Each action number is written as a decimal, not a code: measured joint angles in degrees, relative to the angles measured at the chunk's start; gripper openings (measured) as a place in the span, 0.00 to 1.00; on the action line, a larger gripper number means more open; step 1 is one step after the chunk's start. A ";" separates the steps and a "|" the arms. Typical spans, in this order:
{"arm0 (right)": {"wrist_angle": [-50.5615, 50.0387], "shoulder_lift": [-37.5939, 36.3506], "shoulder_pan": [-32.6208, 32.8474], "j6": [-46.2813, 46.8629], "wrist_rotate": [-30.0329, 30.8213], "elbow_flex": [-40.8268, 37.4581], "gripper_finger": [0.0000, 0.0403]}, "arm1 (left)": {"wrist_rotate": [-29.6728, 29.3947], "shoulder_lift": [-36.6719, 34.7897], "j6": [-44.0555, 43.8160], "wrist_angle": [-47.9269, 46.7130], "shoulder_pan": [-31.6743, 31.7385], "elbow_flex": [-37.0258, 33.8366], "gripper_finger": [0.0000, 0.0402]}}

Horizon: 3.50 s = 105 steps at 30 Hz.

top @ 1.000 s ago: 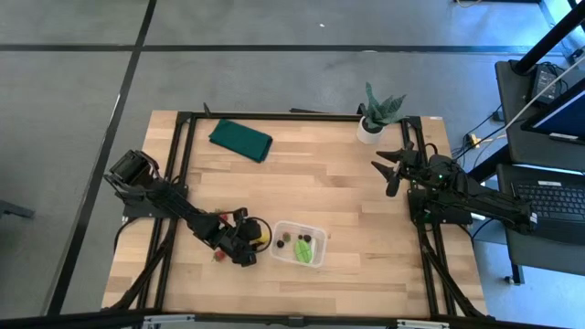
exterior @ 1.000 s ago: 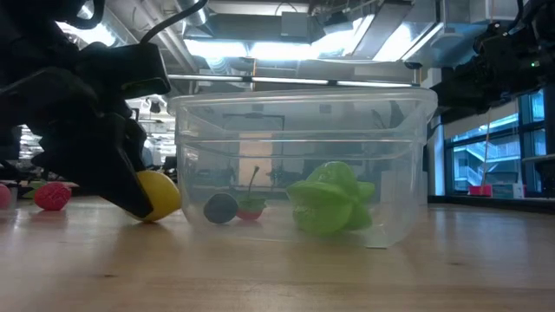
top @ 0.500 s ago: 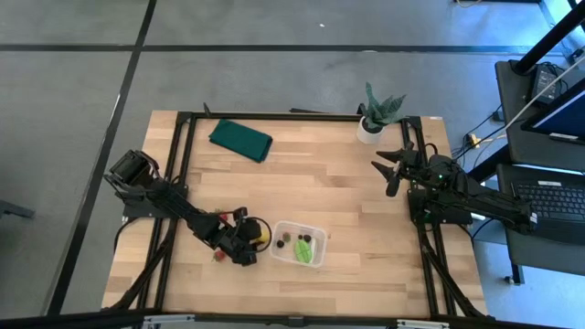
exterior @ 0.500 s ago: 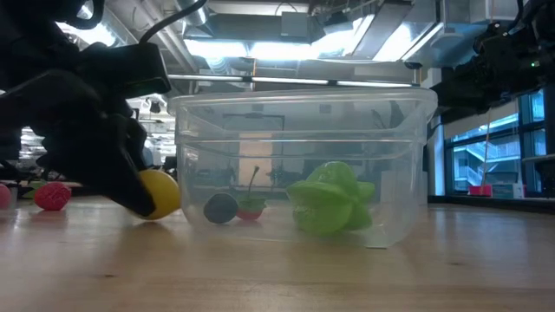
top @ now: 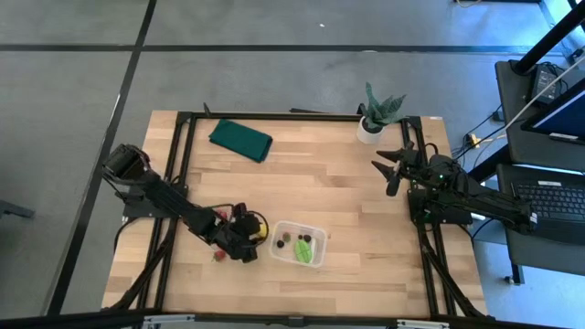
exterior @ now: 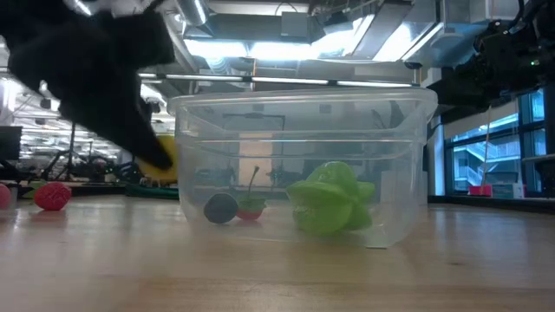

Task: Pick and placing Produce into tupperware
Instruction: Put the yellow lemon into the transparent bin, then put the top strawberry into the transparent bin

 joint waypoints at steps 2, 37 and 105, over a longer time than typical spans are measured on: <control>0.60 0.00 -0.01 0.10 0.00 0.00 0.48 | 0.02 -3.04 0.15 -1.08 0.49 0.00 0.50; 6.03 0.00 0.00 -0.18 0.00 -0.02 0.48 | 21.14 -5.94 35.13 -38.51 16.13 46.66 0.51; 6.07 -0.02 -0.02 2.99 -1.16 0.00 0.48 | 28.08 22.71 43.79 -48.25 14.30 53.22 0.57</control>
